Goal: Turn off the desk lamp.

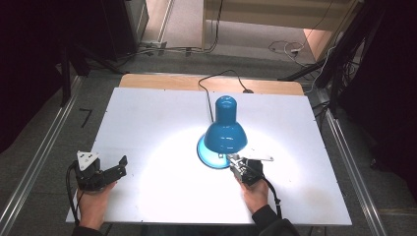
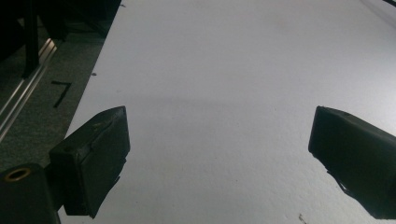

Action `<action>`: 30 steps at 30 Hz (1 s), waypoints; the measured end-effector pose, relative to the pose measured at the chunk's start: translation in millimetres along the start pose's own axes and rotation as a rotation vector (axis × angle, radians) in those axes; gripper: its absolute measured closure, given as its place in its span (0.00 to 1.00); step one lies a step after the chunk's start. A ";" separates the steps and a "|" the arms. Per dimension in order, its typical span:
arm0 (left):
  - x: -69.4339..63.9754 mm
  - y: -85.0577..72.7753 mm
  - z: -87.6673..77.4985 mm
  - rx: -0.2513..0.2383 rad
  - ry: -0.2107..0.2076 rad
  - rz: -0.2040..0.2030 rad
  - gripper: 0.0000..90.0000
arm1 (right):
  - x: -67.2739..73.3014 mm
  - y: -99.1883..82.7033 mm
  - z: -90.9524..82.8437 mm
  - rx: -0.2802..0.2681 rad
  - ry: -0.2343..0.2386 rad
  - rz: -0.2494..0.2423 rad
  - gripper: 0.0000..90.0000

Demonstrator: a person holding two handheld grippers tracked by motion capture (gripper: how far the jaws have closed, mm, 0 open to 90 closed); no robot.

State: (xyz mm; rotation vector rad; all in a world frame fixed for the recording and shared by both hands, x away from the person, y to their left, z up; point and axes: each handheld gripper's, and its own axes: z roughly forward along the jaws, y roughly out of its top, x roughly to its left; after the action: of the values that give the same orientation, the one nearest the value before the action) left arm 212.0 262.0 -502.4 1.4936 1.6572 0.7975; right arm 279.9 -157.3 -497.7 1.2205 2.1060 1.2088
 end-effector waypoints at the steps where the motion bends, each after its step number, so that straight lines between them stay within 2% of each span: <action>1: 0.0 0.0 0.0 0.000 0.000 0.000 0.06 | 0.6 0.0 0.5 -0.004 0.006 -0.007 0.93; 4: 0.1 0.0 0.0 0.000 0.000 0.000 0.06 | 2.2 0.1 1.3 -0.007 0.013 -0.015 0.97; 13: 0.2 0.1 -0.2 0.001 -0.002 0.000 0.06 | 8.8 0.7 7.6 -0.006 0.021 -0.021 0.97; 30: 0.5 0.1 -0.4 0.001 -0.002 0.000 0.07 | 13.1 0.6 16.2 0.009 0.022 -0.032 0.97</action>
State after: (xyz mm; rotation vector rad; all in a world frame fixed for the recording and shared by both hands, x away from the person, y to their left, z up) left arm 211.7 262.5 -502.1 1.4951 1.6561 0.7948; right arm 284.6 -138.3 -505.0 1.1774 2.1409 1.2058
